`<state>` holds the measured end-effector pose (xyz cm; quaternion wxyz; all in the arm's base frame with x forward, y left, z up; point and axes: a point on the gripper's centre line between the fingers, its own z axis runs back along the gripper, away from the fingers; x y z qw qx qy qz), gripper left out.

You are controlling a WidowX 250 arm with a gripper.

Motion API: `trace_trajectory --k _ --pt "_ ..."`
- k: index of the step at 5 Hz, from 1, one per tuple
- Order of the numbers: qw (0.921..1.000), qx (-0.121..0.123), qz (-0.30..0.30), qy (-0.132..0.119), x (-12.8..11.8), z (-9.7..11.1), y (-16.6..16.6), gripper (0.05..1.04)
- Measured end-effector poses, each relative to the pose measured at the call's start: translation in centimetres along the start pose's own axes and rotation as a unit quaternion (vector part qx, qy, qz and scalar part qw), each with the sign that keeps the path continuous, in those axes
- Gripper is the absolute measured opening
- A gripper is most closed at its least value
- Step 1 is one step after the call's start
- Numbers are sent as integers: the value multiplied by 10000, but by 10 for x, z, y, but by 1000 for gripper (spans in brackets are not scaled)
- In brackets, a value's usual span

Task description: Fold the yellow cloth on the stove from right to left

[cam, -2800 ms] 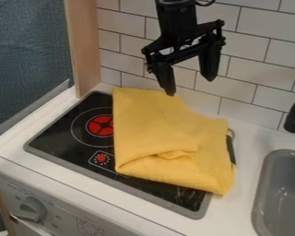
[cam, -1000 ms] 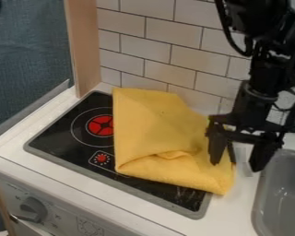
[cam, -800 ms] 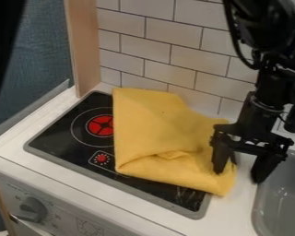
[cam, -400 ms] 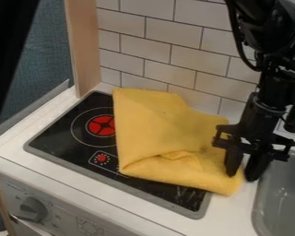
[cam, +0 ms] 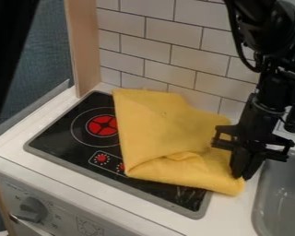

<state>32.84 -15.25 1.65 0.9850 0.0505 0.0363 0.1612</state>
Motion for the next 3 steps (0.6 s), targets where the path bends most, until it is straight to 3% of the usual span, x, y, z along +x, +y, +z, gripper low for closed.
trace_trajectory --k 3 --pt "9993 -200 7 -331 -8 37 16 49"
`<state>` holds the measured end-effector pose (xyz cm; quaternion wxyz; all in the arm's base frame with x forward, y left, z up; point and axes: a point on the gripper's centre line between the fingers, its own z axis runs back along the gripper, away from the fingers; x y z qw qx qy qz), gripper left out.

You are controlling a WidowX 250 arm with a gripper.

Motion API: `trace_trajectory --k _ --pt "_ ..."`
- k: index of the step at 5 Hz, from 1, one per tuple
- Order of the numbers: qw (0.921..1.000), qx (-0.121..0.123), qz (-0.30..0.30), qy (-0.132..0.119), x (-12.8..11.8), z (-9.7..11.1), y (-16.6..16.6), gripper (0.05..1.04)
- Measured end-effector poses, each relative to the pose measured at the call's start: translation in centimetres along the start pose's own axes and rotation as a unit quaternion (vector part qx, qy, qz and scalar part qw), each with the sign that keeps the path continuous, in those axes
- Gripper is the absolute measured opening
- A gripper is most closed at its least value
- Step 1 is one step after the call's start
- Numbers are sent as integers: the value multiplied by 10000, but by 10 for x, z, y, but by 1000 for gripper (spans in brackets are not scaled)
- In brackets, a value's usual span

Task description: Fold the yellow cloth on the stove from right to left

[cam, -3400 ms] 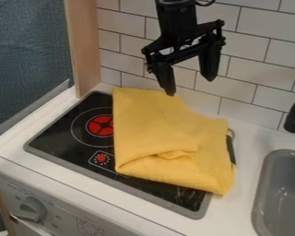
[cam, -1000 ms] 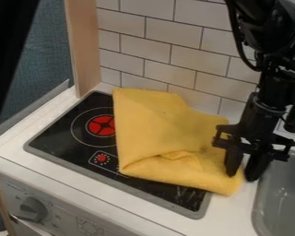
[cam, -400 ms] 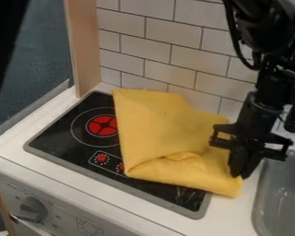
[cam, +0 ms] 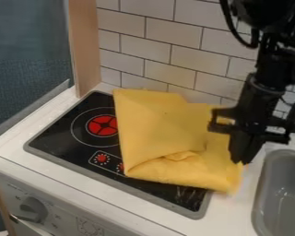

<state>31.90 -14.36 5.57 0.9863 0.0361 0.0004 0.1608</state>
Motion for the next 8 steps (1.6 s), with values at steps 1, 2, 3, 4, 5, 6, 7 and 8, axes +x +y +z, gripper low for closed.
trace_trajectory --k 1,2,3,4,5,6,7,8 --pt "9997 -175 117 -118 -3 23 15 49" --pt "9990 -285 311 -122 -4 40 38 49" --pt "9976 -390 573 -81 2 49 71 49" --pt "9962 -554 670 72 9 44 98 49" --pt "9971 -566 459 197 21 31 121 49" --pt "9970 -487 234 552 24 1 127 49" --pt "9972 -471 78 584 26 -10 127 49" --pt "9964 -425 50 729 24 -19 126 49"
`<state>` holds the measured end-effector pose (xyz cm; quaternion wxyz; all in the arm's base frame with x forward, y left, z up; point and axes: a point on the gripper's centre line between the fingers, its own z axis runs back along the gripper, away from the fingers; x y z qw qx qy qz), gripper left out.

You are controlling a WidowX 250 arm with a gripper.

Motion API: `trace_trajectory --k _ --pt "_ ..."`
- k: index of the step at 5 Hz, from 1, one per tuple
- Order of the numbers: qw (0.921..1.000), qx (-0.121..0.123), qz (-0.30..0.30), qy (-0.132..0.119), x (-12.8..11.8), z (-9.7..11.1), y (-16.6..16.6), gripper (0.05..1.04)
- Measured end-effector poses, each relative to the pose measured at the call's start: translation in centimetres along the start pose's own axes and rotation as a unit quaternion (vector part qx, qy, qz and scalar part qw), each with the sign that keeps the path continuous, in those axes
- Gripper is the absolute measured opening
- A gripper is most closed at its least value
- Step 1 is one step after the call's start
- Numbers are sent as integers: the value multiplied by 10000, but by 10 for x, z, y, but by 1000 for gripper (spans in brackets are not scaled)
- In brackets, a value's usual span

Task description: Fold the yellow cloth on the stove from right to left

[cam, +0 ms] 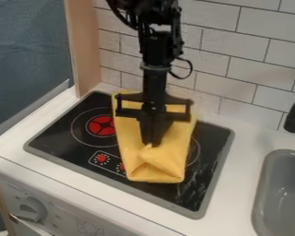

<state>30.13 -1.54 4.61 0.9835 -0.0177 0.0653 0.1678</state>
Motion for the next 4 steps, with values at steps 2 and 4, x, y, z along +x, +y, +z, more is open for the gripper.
trace_trajectory --k 2,4 --pt "9997 3 225 72 -2 0 0 229" --pt "9992 36 382 76 -3 -1 2 792"
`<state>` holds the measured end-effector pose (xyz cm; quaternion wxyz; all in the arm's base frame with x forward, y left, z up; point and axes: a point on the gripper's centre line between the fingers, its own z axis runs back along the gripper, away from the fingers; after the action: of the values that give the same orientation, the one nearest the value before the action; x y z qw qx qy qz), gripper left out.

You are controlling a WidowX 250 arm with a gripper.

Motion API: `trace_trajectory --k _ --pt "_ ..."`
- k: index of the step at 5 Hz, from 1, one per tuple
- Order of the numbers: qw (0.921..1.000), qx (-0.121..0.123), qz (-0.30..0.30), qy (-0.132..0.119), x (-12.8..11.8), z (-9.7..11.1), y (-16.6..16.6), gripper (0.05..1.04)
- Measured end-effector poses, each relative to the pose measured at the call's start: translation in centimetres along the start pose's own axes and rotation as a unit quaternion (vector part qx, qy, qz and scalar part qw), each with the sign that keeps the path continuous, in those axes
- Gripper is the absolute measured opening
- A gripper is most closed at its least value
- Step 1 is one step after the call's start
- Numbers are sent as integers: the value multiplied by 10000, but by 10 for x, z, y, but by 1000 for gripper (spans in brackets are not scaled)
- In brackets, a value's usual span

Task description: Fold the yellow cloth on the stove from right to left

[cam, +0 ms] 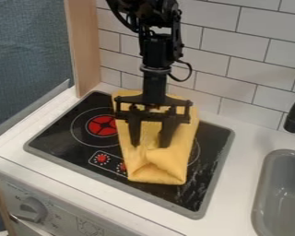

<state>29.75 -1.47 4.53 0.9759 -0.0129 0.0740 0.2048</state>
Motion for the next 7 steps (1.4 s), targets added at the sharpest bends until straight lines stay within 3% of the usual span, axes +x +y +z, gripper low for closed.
trace_trajectory --k 1,4,5,7 --pt "9994 -144 -111 -289 -4 10 1 1015" --pt "9966 124 -268 -772 -15 45 2 999" --pt "9929 124 -359 -1125 -19 65 0 999" --pt "9927 109 -351 -1153 -20 67 0 999"
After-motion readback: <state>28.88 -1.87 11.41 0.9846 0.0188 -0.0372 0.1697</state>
